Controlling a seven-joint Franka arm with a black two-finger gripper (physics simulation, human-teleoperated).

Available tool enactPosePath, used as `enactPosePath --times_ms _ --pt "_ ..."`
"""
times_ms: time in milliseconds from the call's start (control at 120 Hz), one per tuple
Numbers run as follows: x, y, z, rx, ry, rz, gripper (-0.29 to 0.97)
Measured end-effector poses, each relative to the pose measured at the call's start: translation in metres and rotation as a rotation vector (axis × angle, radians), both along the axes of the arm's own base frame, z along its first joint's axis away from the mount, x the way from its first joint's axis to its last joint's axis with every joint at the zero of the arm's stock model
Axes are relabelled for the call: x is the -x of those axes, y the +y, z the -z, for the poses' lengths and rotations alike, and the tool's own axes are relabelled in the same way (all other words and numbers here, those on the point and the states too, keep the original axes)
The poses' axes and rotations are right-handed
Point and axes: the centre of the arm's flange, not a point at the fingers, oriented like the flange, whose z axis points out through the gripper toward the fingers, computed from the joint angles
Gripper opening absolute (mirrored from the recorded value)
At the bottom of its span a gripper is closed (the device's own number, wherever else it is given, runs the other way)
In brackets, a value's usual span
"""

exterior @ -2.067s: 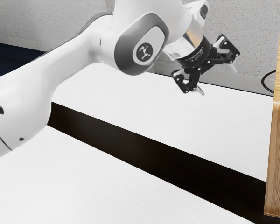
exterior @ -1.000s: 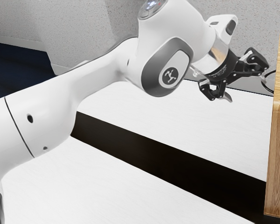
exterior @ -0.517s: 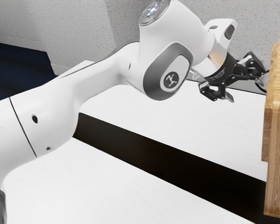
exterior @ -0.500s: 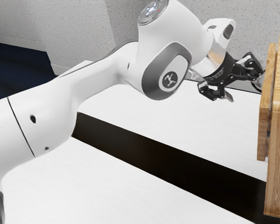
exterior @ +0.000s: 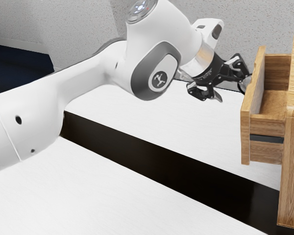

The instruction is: Pull the drawer handle with one arm to open the drawer

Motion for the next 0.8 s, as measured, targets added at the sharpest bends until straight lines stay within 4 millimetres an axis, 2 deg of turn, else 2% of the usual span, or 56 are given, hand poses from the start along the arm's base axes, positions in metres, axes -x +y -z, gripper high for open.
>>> enactPosePath --times_ms 150,450,525,800 --pt "0.002 0.012 -0.004 -0.005 -0.004 -0.015 0.43" --pt "0.001 0.027 0.004 -0.007 0.013 -0.040 0.43" --pt "-0.001 0.043 0.004 -0.015 0.013 -0.065 0.44" --pt "0.016 0.069 0.002 -0.017 0.035 -0.114 0.44"
